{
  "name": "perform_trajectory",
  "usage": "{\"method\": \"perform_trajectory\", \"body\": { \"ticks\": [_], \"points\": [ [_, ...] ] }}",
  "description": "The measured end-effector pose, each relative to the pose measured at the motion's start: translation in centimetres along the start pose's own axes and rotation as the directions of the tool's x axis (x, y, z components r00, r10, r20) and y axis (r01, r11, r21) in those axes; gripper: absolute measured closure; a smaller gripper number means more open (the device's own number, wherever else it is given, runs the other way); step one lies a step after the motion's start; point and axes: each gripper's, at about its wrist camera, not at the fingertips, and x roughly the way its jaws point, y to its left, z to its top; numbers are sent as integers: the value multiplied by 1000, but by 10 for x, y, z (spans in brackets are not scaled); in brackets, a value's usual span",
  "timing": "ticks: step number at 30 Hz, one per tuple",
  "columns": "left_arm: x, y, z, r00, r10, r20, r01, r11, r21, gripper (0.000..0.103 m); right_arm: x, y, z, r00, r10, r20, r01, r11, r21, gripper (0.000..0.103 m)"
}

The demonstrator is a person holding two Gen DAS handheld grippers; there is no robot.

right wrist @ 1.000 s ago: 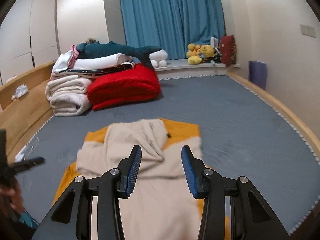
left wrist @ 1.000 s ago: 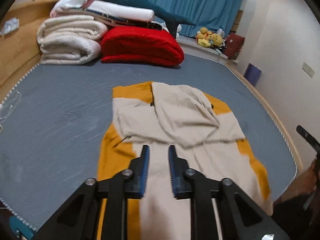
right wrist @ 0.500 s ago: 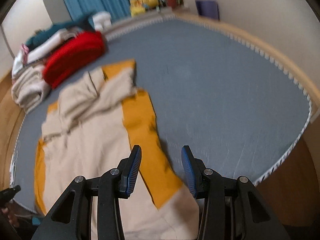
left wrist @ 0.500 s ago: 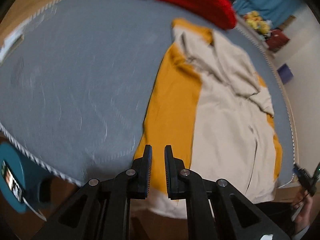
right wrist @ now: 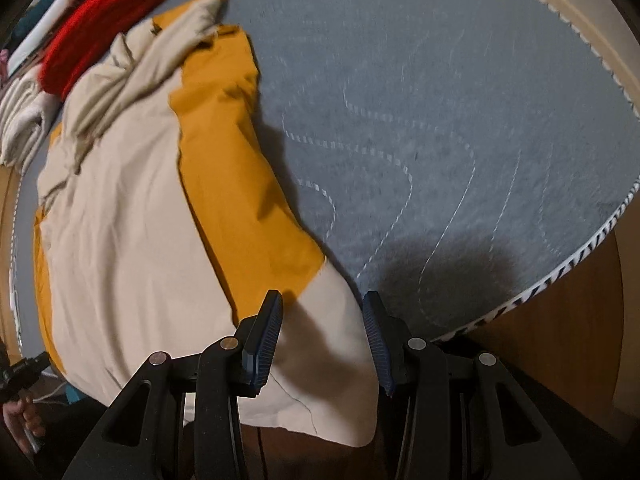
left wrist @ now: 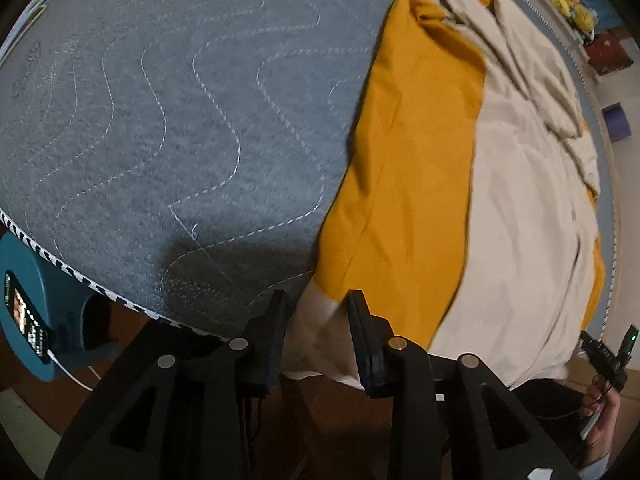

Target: Fold large clothes

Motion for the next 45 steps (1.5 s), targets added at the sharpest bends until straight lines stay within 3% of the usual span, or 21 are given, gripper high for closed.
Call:
{"method": "perform_trajectory", "body": {
  "ticks": [7,8,12,14,19,22,26,27,30,37,42,45],
  "points": [
    [9,-15,-5,999,33,-1,-33,996,84,74,11,11,-3,998,-58,-16,57,998,-35,61],
    [10,-20,-6,999,32,-1,-32,994,100,74,11,14,-3,998,-57,-15,56,998,-43,67],
    [8,-28,-12,1000,26,-1,-26,990,138,91,7,25,-8,999,-33,-5,33,996,-82,95],
    [7,-31,-15,999,37,5,-37,986,161,91,-3,28,-11,999,-30,30,33,996,-87,97],
    [13,-33,-17,996,83,-9,-81,983,167,84,-7,28,-15,998,-51,26,53,994,-96,95],
    [15,-40,-21,995,104,1,-103,975,199,84,6,26,-10,995,-101,-8,100,992,-81,76],
    [18,-47,-24,994,111,14,-111,967,228,90,6,31,-11,996,-91,-16,89,992,-87,77],
    [17,-51,-27,994,107,19,-108,967,232,95,6,34,-11,996,-89,-15,88,991,-97,86],
    [6,-58,-31,995,88,47,-97,965,242,98,0,45,-14,997,-82,8,82,985,-151,97],
    [-35,-71,-45,989,-21,148,-24,955,295,100,-45,54,-15,993,22,114,-5,989,-147,99],
    [-64,-67,-45,971,-93,219,18,947,320,101,-102,60,-19,960,123,251,-70,975,-209,99],
    [-92,-61,-49,953,-158,260,69,945,320,101,-126,53,-19,941,178,288,-122,972,-201,100]
  ]
}}
